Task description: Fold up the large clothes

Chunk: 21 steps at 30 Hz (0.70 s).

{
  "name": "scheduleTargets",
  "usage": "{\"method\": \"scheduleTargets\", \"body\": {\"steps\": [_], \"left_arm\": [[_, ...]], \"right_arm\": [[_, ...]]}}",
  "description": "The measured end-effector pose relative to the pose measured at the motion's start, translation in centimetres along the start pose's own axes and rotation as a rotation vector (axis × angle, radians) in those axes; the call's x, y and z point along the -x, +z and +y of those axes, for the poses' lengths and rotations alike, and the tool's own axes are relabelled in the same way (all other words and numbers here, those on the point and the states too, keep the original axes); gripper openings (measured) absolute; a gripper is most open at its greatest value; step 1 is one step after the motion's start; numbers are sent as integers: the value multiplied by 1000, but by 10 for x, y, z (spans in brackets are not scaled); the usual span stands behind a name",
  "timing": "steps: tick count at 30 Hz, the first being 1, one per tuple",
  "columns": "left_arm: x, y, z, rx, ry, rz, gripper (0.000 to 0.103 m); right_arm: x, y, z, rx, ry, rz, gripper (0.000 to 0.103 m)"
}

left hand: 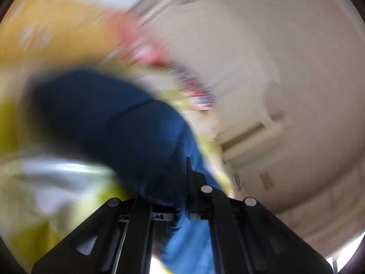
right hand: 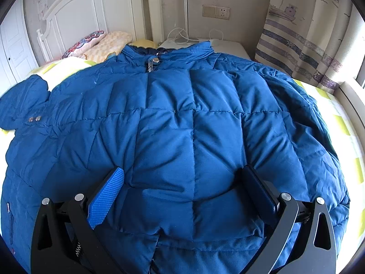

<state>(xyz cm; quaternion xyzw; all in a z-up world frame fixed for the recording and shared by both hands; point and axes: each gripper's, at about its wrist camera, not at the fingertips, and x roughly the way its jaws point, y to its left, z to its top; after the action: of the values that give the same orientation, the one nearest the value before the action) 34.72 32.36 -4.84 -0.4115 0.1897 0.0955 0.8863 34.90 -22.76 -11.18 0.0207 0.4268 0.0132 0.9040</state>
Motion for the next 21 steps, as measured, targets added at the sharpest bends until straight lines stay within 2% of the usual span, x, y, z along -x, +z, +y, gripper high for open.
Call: {"method": "scheduleTargets", "body": {"steps": [2, 4, 6, 7, 8, 10, 12, 13, 14, 15, 16, 17, 18, 21], "left_arm": [[23, -24, -69, -200, -85, -33, 3], [33, -50, -123, -349, -178, -14, 3], [35, -100, -188, -529, -288, 66, 3], [33, -119, -205, -579, -316, 95, 3], [27, -156, -232, -671, -349, 162, 4], [16, -216, -263, -812, -347, 250, 10], [-6, -281, -277, -930, -311, 372, 24], [-18, -311, -277, -963, -287, 448, 42], [-25, -333, -275, -985, -269, 500, 64], [-34, -361, -272, -1035, -234, 542, 73], [-34, -380, -269, -1096, -202, 535, 85], [-34, -388, -265, -1153, -181, 513, 91], [-25, -400, -264, -1230, -167, 492, 92], [-9, -389, -270, -1277, -193, 489, 93]], "right_arm": [[8, 0, -8, -51, 6, -40, 97], [18, -2, -25, -145, 43, -103, 98], [28, -6, -42, -242, 66, -165, 98], [34, -11, -53, -307, 77, -208, 98], [39, -15, -64, -366, 86, -246, 98], [46, -23, -81, -459, 104, -301, 98], [50, -29, -92, -525, 121, -337, 98], [52, -31, -95, -547, 124, -350, 98], [52, -30, -96, -552, 128, -353, 98], [51, -29, -94, -548, 129, -350, 98], [52, -27, -95, -542, 129, -347, 98], [52, -27, -94, -535, 131, -344, 98], [51, -25, -92, -529, 132, -343, 98], [51, -27, -94, -538, 138, -343, 98]]}}
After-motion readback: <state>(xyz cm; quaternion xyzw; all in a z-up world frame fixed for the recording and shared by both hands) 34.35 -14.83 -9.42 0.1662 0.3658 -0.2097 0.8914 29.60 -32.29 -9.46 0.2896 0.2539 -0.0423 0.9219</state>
